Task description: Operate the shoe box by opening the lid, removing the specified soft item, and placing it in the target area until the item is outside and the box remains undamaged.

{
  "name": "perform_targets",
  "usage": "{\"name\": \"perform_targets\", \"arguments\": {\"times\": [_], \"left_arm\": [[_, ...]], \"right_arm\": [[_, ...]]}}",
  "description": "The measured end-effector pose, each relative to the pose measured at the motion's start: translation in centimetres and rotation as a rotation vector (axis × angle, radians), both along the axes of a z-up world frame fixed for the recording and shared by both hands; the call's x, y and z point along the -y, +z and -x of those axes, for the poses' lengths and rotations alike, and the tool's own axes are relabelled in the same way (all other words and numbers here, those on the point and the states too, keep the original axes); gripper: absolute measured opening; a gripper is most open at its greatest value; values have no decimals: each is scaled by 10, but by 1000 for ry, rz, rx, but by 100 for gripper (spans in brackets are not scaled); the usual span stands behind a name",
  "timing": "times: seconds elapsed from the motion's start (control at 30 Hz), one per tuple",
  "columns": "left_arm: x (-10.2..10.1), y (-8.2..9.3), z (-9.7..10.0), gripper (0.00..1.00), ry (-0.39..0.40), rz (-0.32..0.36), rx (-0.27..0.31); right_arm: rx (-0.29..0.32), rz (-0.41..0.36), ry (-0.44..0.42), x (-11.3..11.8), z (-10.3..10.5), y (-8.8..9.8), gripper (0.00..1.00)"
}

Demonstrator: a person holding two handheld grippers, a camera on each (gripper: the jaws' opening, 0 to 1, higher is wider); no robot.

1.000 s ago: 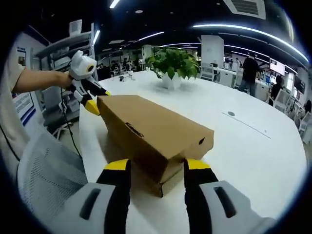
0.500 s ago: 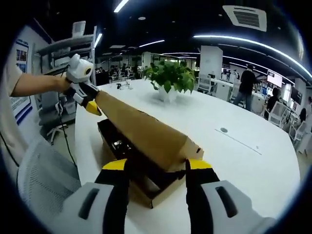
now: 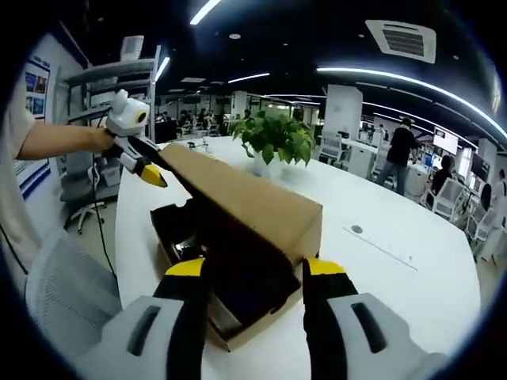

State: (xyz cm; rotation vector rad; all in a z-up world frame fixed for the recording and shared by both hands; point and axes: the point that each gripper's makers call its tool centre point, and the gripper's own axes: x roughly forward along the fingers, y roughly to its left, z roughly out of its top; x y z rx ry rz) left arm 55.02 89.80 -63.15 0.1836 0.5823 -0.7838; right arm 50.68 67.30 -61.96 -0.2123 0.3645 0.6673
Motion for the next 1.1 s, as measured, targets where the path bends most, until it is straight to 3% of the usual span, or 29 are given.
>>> {"name": "perform_targets", "arguments": {"times": [0.53, 0.7, 1.1], "left_arm": [[-8, 12, -32, 22, 74, -30, 64], [-13, 15, -45, 12, 102, -55, 80], [-13, 20, -68, 7, 123, -77, 99]], "right_arm": [[19, 27, 16, 5, -24, 13, 41], [24, 35, 20, 7, -31, 16, 39], [34, 38, 14, 12, -51, 21, 38]]}}
